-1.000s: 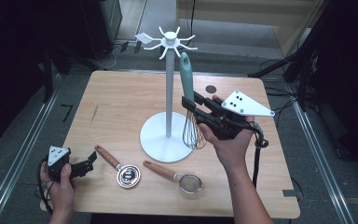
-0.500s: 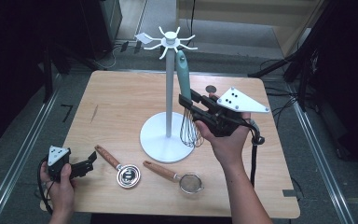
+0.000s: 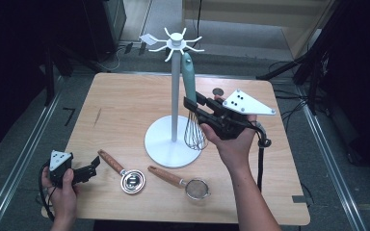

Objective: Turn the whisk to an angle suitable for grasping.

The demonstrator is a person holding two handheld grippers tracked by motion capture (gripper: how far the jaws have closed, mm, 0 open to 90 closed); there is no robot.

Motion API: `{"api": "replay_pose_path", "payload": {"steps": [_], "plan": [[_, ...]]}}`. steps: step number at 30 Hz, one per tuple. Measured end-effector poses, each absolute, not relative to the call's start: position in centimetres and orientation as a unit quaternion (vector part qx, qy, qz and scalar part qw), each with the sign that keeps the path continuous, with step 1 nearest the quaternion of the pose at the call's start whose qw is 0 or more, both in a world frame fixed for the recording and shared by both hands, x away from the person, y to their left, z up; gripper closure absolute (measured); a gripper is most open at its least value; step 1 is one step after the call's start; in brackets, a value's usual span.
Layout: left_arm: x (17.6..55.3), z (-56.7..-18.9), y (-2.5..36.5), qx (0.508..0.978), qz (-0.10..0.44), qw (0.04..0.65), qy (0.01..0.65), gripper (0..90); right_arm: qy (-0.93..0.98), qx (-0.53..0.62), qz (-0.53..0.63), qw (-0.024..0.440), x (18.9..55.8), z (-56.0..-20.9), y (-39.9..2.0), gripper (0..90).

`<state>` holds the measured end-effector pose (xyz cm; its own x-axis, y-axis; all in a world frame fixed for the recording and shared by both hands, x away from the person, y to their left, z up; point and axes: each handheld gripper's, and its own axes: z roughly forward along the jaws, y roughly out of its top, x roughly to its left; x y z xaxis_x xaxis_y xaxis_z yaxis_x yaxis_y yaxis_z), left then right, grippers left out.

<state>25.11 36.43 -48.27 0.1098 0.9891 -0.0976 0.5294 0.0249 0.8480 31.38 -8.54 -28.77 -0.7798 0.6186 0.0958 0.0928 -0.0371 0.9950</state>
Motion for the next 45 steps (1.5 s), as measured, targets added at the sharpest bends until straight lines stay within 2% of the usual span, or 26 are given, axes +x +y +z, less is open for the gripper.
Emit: {"api": "replay_pose_path", "payload": {"steps": [8, 15, 24, 32, 45], "plan": [[25.1, -48.3, 36.4, 0.634, 0.293, 0.391, 0.599, 0.0, 0.666, 0.276, 0.663, 0.202, 31.5, -28.7, -8.5, 66.2], [25.1, -48.3, 36.4, 0.634, 0.293, 0.391, 0.599, 0.0, 0.666, 0.281, 0.661, 0.2, 31.5, -28.6, -8.7, 66.5], [25.1, -48.3, 36.4, 0.634, 0.293, 0.392, 0.599, 0.0, 0.661, 0.295, 0.656, 0.214, 31.6, -28.3, -9.0, 90.0], [25.1, -48.3, 36.4, 0.633, 0.293, 0.392, 0.599, 0.0, 0.652, 0.301, 0.654, 0.237, 32.1, -26.9, -8.6, 90.0], [25.1, -48.3, 36.4, 0.634, 0.292, 0.391, 0.6, 0.0, 0.633, 0.295, 0.67, 0.25, 32.6, -24.8, -7.7, 90.0]]}}
